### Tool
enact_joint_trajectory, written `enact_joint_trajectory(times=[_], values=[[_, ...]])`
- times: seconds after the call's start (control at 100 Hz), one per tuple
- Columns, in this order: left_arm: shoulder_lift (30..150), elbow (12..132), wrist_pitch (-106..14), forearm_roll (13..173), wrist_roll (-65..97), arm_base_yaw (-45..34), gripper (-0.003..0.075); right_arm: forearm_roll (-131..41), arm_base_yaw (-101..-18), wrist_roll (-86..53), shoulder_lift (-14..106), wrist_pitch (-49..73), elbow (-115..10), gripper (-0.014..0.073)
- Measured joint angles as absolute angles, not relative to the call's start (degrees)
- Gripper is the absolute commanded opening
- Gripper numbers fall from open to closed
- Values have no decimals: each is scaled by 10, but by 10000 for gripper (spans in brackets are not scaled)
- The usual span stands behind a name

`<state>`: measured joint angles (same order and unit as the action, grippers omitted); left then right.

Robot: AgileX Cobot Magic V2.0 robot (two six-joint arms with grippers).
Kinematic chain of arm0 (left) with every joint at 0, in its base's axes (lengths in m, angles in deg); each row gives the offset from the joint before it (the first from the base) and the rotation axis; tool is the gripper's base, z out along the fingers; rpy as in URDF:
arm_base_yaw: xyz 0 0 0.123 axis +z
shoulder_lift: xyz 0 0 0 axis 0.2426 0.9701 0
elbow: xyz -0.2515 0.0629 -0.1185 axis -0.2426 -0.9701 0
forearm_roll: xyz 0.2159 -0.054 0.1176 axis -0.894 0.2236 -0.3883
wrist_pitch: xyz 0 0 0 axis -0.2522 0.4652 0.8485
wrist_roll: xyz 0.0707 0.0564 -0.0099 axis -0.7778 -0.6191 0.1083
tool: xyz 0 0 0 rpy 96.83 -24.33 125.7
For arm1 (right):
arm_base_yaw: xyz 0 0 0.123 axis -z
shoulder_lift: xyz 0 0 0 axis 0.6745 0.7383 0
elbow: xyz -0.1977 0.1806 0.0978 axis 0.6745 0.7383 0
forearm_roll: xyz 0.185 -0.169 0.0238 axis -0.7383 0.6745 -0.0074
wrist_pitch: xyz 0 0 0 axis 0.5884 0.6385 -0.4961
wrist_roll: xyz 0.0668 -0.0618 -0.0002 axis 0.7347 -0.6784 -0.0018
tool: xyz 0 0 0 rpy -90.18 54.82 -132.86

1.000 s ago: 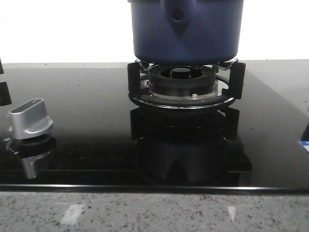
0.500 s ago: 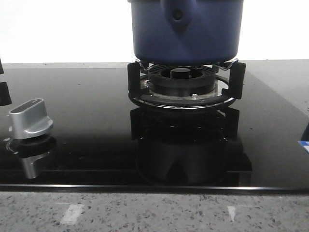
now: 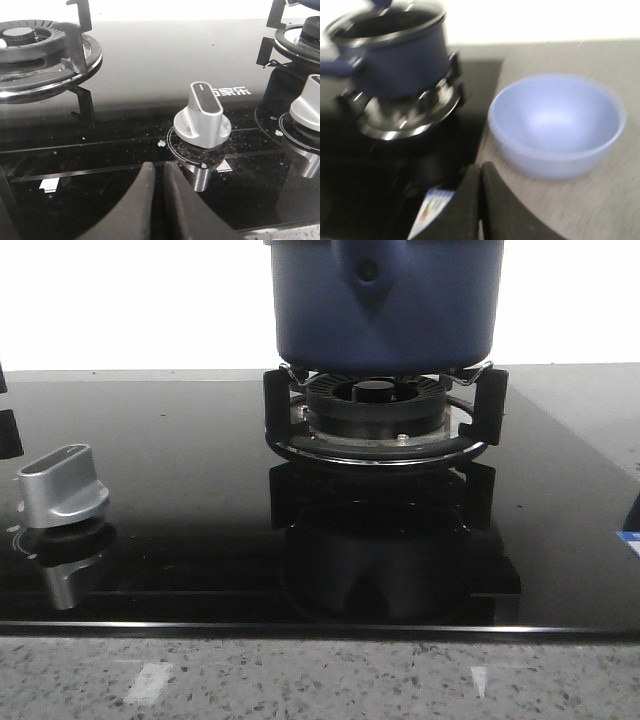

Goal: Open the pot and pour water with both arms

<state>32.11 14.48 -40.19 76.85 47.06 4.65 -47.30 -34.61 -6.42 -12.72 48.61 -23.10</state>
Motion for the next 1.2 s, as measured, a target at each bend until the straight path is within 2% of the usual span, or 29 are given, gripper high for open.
enact_joint_trajectory(times=[0.16, 0.26, 0.58, 0.7, 1.03, 1.2], values=[[321, 145, -402, 769, 471, 47, -20, -463, -340, -55, -131, 269, -119, -69], [321, 145, -402, 769, 471, 47, -20, -452, -339, -13, -131, 207, -50, -69], [321, 145, -402, 770, 471, 47, -20, -375, -339, 78, -131, 142, 79, -69], [321, 145, -402, 770, 471, 47, -20, -364, -339, 86, -131, 100, 83, -69], [321, 145, -402, 770, 471, 47, -20, -351, -339, 90, -131, 181, 83, -69], [321, 145, -402, 770, 471, 47, -20, -351, -339, 90, -131, 184, 83, -69]])
